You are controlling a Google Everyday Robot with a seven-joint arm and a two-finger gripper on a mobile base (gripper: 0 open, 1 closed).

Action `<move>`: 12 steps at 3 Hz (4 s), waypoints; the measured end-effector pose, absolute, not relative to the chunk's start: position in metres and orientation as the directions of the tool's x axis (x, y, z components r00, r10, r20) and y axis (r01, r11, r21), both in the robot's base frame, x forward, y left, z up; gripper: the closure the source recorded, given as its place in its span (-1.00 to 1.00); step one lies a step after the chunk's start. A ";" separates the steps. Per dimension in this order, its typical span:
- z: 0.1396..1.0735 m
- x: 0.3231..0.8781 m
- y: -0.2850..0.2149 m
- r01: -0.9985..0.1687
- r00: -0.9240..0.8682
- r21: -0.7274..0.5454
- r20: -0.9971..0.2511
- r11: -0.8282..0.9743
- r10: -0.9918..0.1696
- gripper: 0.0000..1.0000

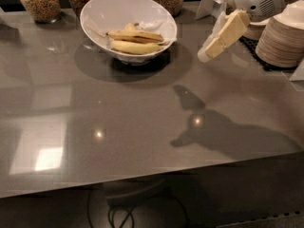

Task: Pick banana from white bowl

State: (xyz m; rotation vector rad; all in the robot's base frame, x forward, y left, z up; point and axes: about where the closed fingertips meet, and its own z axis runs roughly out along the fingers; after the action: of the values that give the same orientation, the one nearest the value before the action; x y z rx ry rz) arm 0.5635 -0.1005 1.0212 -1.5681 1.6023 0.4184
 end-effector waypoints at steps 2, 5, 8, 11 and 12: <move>1.017 0.579 -0.087 -0.923 0.182 -0.357 -0.734 0.144 -0.655 -1.00; 1.005 0.626 -0.087 -0.872 0.211 -0.438 -0.741 0.221 -0.637 -0.65; 0.990 0.665 -0.079 -0.875 0.236 -0.445 -0.736 0.191 -0.635 0.48; 0.943 0.715 -0.028 -0.926 0.267 -0.374 -0.747 0.054 -0.610 -0.24; 0.938 0.722 -0.020 -0.930 0.271 -0.366 -0.748 0.036 -0.605 -0.16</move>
Offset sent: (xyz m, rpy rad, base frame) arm 0.0302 0.0166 -0.0061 0.0027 -0.1018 0.0186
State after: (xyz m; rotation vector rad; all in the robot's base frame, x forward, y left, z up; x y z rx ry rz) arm 0.7223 -0.0204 0.9385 -1.6656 1.4293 0.4656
